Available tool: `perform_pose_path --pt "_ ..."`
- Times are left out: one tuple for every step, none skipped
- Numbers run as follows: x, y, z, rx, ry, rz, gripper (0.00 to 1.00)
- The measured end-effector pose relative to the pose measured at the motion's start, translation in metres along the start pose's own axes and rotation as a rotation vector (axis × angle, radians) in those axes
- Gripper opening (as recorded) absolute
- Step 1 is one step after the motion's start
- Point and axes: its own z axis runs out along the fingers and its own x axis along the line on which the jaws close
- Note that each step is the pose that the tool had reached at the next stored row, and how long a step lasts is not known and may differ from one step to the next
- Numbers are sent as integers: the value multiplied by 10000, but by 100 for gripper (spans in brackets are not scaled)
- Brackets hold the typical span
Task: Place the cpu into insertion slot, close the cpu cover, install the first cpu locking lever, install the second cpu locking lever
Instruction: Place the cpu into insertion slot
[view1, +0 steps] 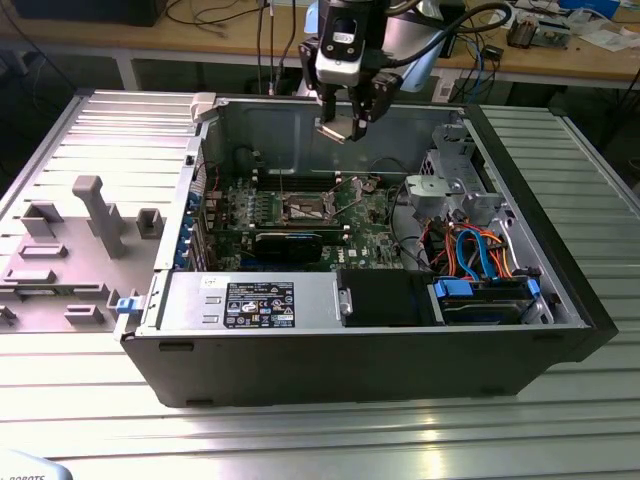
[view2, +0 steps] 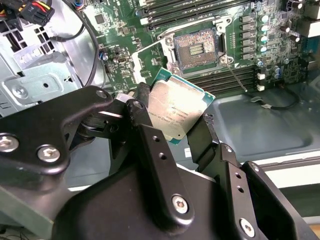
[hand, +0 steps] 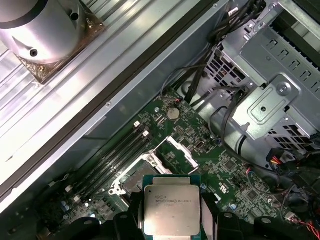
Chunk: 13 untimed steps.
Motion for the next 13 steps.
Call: perform_pose_path --pt "0 0 1 -2 -7 83 55" --pt "0 0 1 -3 -12 134 55" --pt "0 0 2 -4 -15 172 55" --pt "0 0 2 -5 -23 262 55" --pt "0 0 3 -6 -26 293 55" --pt "0 0 3 -6 -27 308 55" --pt "0 0 3 -6 -28 315 55" --pt "0 0 3 -6 -29 315 55" --pt "0 0 3 -6 -28 316 55" --pt "0 0 3 -7 -28 316 55" --pt "0 0 3 -6 -28 317 55" --pt "0 0 3 -6 -28 316 55" --pt "0 0 3 -7 -28 317 55"
